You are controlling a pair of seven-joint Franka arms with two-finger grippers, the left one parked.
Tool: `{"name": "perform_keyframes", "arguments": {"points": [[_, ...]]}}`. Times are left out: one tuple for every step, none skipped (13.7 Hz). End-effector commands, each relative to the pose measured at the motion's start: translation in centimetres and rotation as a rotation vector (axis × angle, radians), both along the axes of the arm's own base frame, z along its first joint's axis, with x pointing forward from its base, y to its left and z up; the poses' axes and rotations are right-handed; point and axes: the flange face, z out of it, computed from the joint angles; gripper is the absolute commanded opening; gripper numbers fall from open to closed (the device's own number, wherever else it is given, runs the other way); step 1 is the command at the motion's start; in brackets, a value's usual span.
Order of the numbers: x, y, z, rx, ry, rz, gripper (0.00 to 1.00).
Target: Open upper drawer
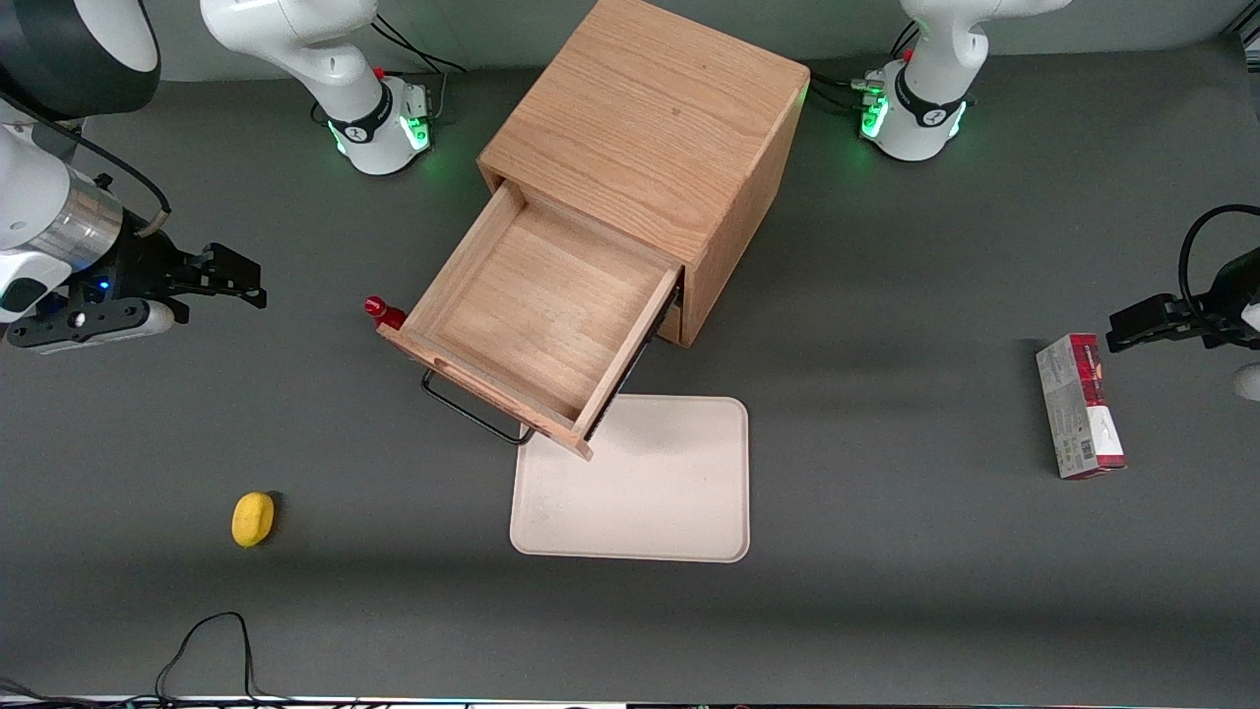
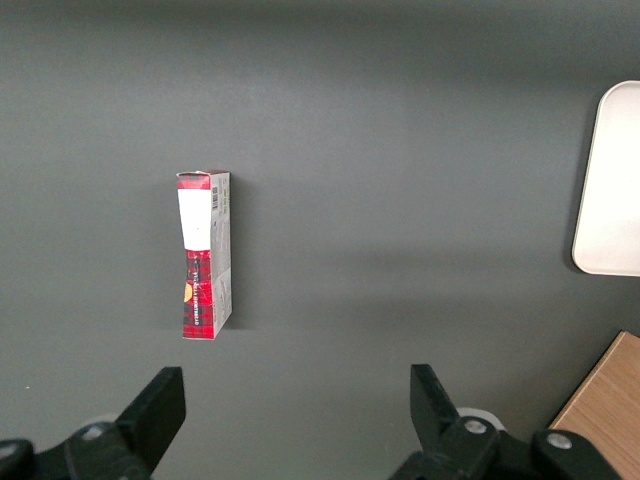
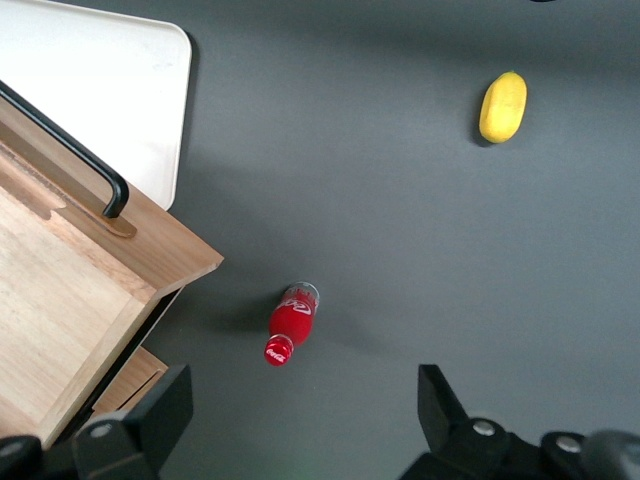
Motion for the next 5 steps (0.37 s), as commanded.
{"name": "perform_keyframes", "arguments": {"points": [[0.44, -1.15, 0.27, -0.013, 0.009, 0.002, 1.0], [0.47, -1.31, 0.41, -0.011, 0.006, -0.001, 1.0], [0.49, -1.33, 0.55, -0.012, 0.003, 0.005, 1.0], [0.49, -1.33, 0.61, -0.012, 0.002, 0.019, 1.0], [0.49, -1.33, 0.61, -0.012, 0.002, 0.019, 1.0]]}}
